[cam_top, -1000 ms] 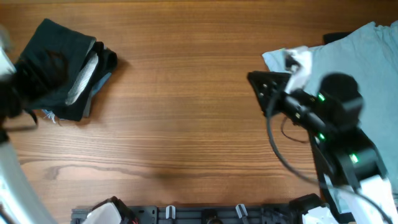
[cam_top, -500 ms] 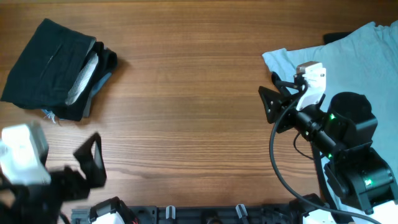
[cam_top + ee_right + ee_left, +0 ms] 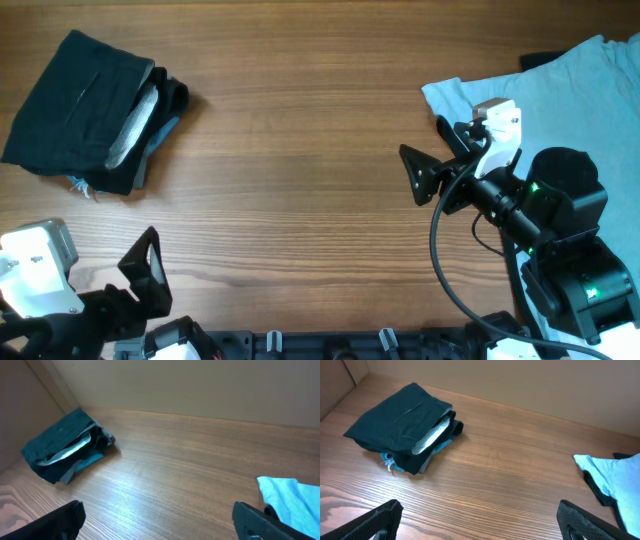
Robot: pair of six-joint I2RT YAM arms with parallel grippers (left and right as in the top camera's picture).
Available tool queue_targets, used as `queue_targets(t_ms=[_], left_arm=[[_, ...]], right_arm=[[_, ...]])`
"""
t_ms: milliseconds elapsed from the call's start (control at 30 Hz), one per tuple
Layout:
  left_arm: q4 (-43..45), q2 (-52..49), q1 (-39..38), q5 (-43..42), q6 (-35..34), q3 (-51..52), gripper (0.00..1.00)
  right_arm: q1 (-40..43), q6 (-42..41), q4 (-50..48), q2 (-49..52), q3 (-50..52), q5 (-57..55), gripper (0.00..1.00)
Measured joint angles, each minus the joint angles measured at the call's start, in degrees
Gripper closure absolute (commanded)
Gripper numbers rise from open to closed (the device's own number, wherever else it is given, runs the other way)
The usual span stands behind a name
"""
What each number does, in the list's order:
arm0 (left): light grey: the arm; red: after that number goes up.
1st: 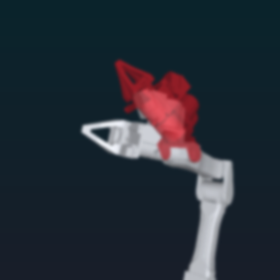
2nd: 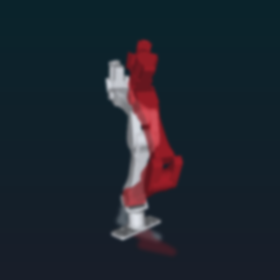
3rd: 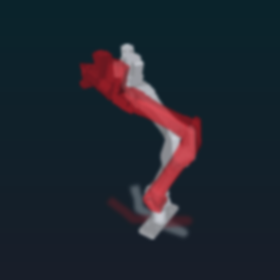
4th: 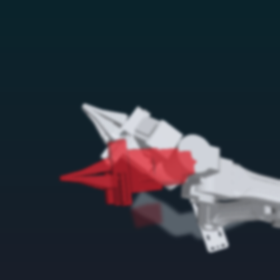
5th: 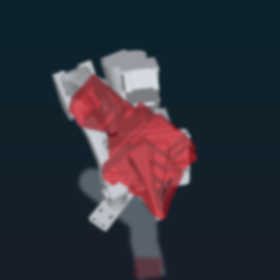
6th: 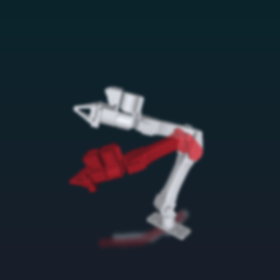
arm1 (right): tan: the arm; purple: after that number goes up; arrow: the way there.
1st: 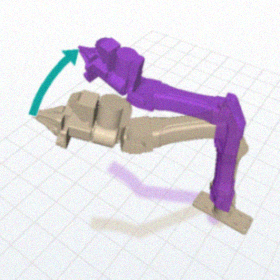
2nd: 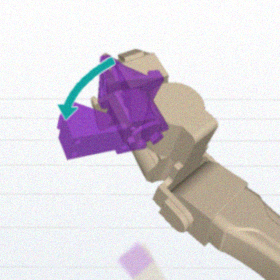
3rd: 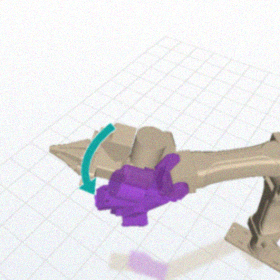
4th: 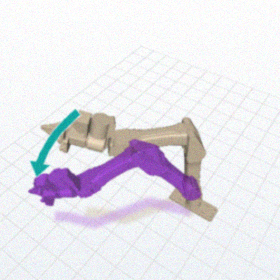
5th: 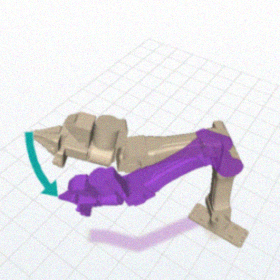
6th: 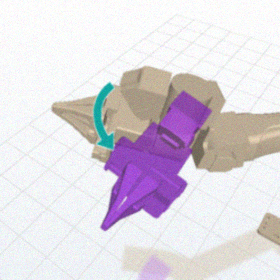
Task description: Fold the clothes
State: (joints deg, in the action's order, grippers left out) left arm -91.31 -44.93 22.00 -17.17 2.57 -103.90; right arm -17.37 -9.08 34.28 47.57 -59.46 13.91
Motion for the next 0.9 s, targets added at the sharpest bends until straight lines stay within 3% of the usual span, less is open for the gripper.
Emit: queue_targets(t_ms=[300,700,900], left_arm=[[0.0,0.0,0.0,0.0,0.0,0.0,0.00],[0.0,0.0,0.0,0.0,0.0,0.0,0.00],[0.0,0.0,0.0,0.1,0.0,0.0,0.00]], right_arm=[[0.0,-6.7,0.0,0.0,0.0,-1.9,0.00],[1.3,5.8,-2.2,-7.7,1.1,-17.0,0.00],[7.1,6.5,-5.7,-21.1,12.8,-20.7,0.00]])
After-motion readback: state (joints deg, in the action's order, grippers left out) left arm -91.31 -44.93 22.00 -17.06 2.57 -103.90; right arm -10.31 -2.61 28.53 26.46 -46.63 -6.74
